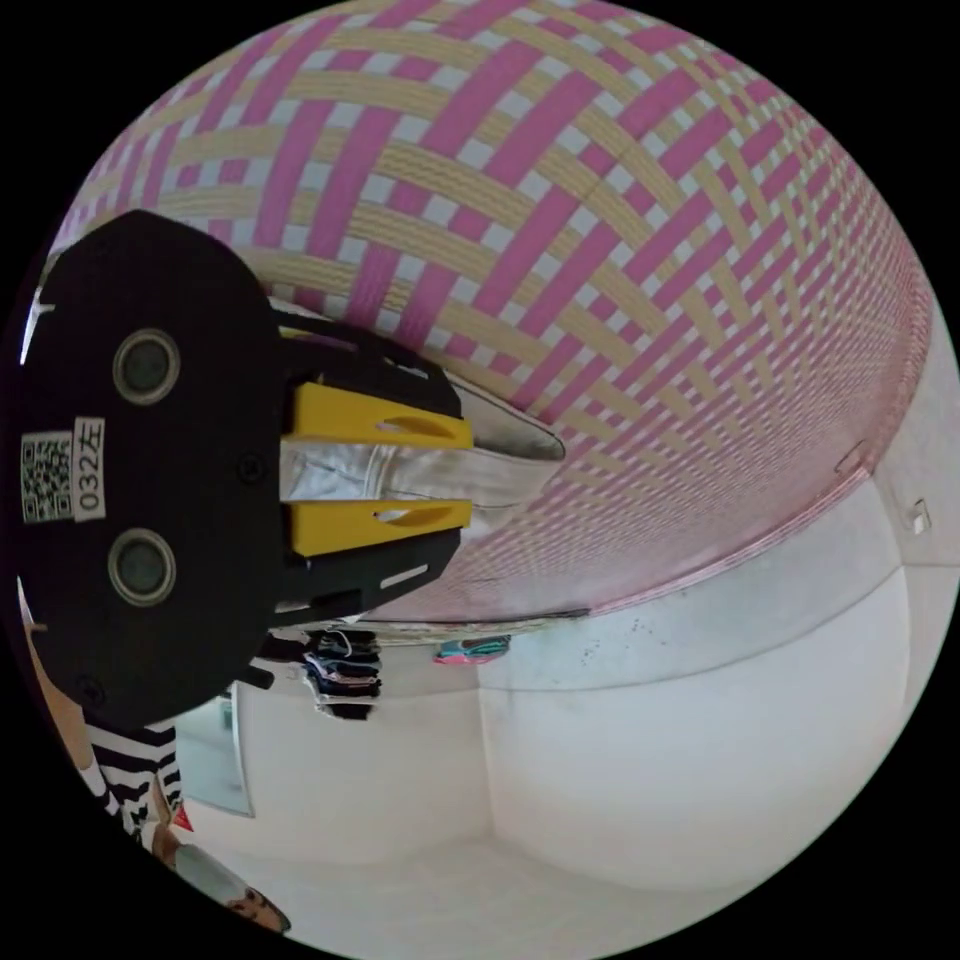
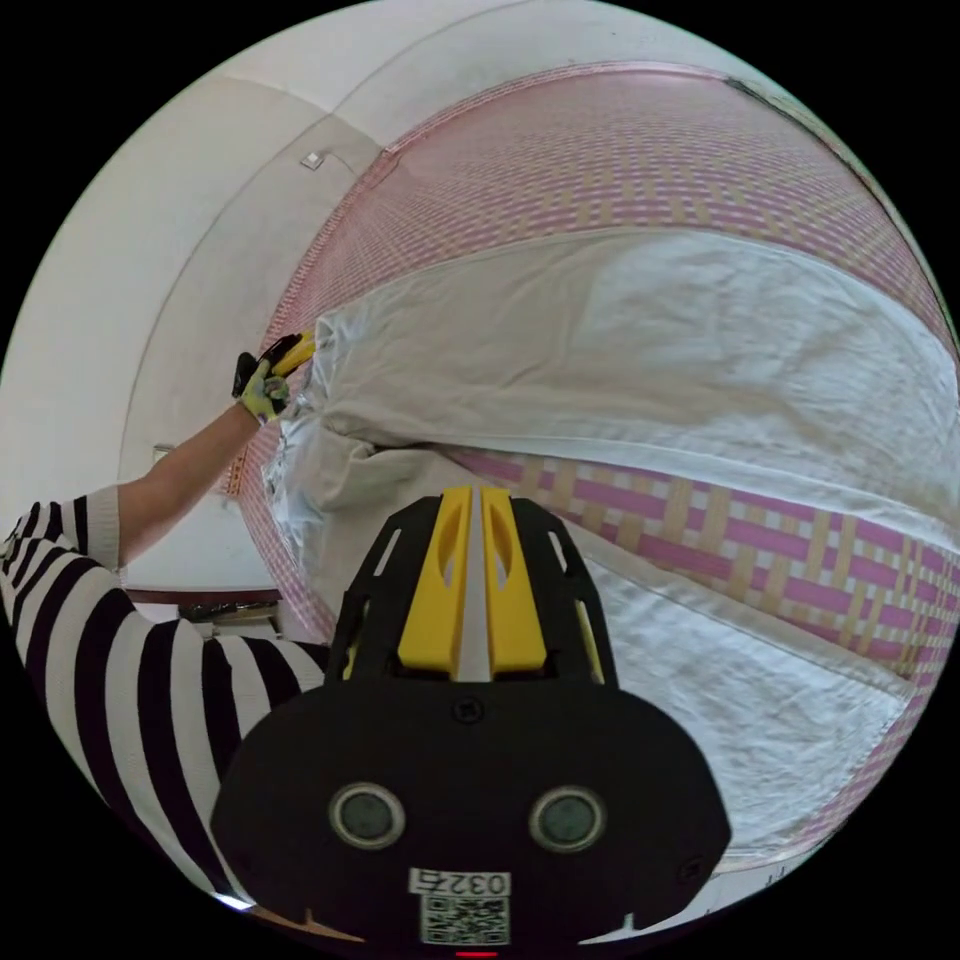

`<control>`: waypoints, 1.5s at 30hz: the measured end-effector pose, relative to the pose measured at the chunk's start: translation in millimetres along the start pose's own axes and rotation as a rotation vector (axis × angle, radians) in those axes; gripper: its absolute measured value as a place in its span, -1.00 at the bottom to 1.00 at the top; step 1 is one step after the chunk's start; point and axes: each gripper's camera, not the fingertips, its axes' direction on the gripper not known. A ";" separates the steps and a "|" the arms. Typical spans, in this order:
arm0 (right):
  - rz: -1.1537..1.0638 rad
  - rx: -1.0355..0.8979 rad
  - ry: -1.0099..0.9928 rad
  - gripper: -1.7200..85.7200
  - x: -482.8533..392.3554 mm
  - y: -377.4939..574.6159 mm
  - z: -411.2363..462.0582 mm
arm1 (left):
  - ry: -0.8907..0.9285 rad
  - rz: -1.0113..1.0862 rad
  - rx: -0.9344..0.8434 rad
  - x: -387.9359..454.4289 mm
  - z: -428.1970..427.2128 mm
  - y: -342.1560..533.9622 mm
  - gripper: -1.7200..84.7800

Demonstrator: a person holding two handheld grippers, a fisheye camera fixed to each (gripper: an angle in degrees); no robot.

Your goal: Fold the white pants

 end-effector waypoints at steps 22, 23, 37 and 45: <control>0.072 -0.082 0.053 -0.98 -3.2 15.7 26.4 | -0.201 0.169 0.127 42.5 -17.2 33.2 -0.98; 0.082 -0.077 0.057 -0.98 -0.5 20.1 25.4 | -0.140 0.191 0.073 42.8 -8.3 38.2 -0.98; 0.555 0.322 -0.015 -0.97 109.4 198.7 -20.7 | -0.484 0.088 0.030 21.1 45.5 110.6 -0.98; 0.685 0.447 0.105 -0.91 153.5 265.6 -13.2 | -0.345 0.262 -0.138 38.5 66.0 230.4 -0.98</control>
